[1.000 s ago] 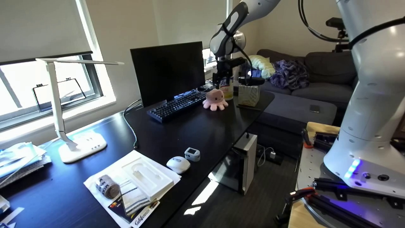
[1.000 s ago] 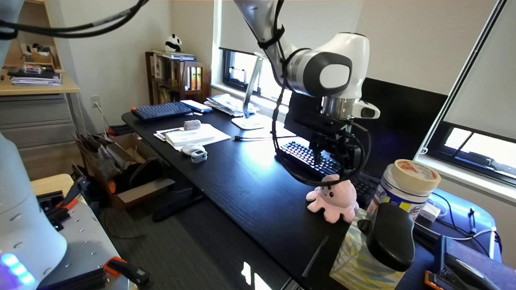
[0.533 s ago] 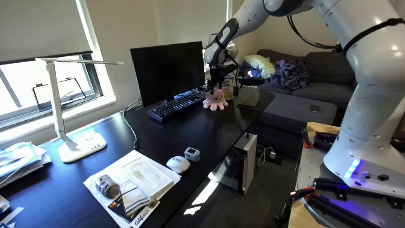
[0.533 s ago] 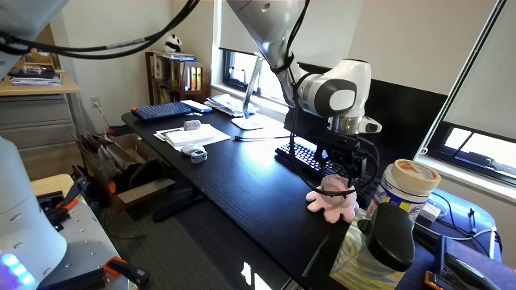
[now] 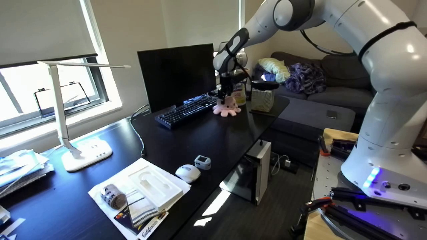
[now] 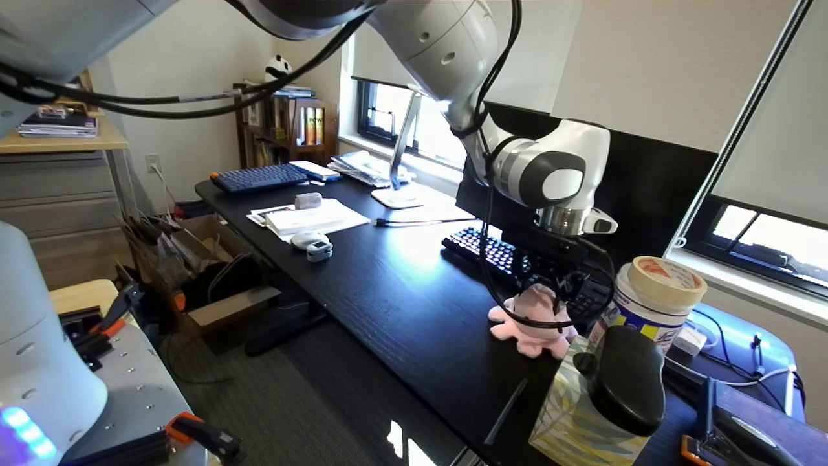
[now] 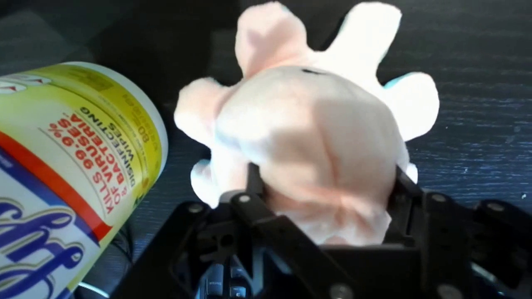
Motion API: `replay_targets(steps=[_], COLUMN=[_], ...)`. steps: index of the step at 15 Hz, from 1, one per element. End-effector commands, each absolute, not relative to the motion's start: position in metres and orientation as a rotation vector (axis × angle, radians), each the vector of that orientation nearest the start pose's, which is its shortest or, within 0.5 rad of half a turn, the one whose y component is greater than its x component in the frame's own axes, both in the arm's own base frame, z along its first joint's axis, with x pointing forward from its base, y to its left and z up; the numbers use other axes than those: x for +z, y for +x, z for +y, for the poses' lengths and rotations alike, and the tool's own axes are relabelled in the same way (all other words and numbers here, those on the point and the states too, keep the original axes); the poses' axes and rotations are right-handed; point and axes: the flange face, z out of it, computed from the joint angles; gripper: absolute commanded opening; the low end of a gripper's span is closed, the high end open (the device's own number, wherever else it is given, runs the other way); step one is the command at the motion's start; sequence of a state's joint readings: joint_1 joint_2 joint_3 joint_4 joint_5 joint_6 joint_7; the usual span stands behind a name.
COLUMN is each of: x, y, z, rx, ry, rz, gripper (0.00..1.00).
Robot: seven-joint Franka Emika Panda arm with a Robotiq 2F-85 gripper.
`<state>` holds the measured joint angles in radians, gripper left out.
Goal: Move the pink octopus toy to the left
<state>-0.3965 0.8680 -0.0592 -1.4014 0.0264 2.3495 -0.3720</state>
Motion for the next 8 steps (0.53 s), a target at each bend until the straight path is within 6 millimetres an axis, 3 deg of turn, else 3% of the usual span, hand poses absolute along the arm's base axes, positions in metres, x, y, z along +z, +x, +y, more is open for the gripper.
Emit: replay_targets(steps=[1, 6, 8], x=[0.194, 0.222, 0.234], y=[0.666, 0.657, 0.655], z=[-0.320, -0.317, -0.307], rx=[-0.045, -0.006, 0.008], ry=[-3.135, -3.199, -3.181], rz=[0.104, 0.164, 0.084], gripper=[0.41, 0.09, 0.07])
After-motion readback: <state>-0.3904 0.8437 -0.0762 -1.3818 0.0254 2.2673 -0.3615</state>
